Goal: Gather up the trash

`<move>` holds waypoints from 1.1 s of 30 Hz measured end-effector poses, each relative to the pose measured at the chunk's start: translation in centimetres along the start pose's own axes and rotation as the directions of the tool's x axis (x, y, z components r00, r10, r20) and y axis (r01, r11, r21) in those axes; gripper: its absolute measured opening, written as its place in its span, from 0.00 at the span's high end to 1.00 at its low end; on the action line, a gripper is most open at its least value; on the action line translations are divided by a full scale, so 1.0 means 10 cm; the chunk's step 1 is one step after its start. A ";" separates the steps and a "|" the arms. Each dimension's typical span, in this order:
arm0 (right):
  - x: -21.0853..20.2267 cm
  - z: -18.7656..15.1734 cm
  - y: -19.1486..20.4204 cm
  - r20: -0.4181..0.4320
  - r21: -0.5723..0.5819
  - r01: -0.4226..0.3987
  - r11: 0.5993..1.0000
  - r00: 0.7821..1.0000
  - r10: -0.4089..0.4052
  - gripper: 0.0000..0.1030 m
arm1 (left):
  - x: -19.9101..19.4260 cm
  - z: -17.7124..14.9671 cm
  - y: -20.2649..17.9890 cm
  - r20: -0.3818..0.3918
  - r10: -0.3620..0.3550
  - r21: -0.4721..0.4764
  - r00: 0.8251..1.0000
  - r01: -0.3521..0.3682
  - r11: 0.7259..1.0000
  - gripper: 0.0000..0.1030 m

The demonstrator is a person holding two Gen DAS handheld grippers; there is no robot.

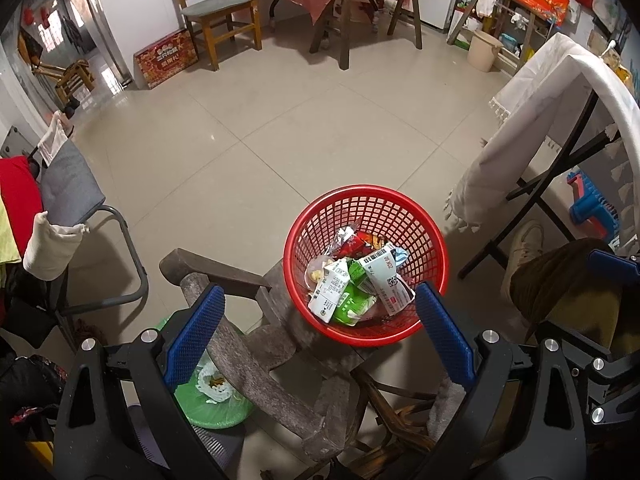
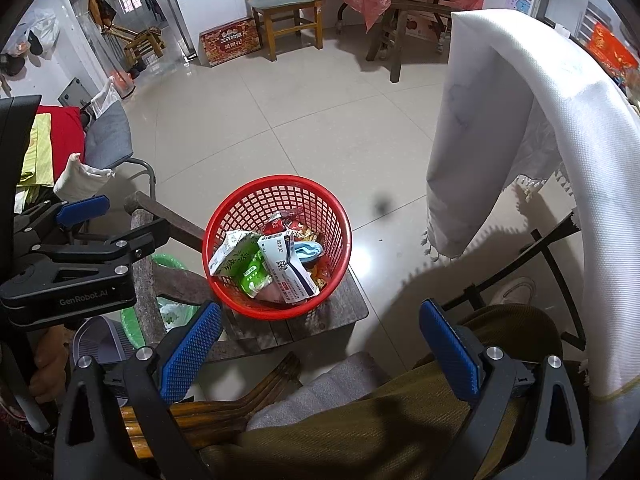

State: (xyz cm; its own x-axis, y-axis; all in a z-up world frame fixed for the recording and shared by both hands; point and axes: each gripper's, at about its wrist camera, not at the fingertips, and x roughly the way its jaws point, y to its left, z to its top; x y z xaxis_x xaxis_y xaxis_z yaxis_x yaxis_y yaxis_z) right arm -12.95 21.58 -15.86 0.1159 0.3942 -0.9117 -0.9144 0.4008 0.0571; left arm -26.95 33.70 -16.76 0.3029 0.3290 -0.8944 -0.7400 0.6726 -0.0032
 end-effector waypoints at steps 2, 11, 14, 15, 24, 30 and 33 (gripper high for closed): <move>0.00 0.00 0.00 0.002 0.002 0.000 1.000 1.000 0.000 0.06 | 0.00 -0.01 0.00 0.001 0.000 0.000 1.000 0.000 1.000 0.10; -0.02 0.01 0.00 0.002 -0.001 0.000 1.000 1.000 0.000 0.05 | 0.00 0.00 0.00 0.000 0.000 0.001 1.000 0.000 1.000 0.10; -0.01 0.00 0.00 0.003 0.001 0.000 1.000 1.000 0.000 0.06 | 0.00 0.00 0.00 -0.001 -0.001 0.000 1.000 0.001 1.000 0.10; -0.01 0.00 0.00 0.003 0.001 0.001 1.000 1.000 -0.001 0.05 | 0.00 -0.01 -0.01 -0.001 -0.001 0.000 1.000 0.001 1.000 0.10; -0.01 0.00 0.00 0.002 0.001 0.001 1.000 1.000 -0.001 0.05 | 0.00 0.00 -0.01 -0.001 -0.001 0.000 1.000 0.001 1.000 0.10; -0.01 0.00 0.00 0.003 -0.001 -0.001 1.000 1.000 0.001 0.06 | 0.00 0.00 -0.01 -0.002 -0.002 -0.001 1.000 0.002 1.000 0.10; -0.02 0.01 0.01 0.004 -0.003 -0.002 1.000 1.000 0.002 0.05 | 0.01 -0.02 -0.04 -0.002 -0.002 0.002 1.000 0.002 1.000 0.10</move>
State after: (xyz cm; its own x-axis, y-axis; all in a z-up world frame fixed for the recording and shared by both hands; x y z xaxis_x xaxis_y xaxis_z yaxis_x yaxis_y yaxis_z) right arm -12.97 21.63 -15.60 0.1153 0.3985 -0.9099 -0.9160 0.3971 0.0578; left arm -26.81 33.32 -16.95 0.3034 0.3261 -0.8953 -0.7379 0.6749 -0.0043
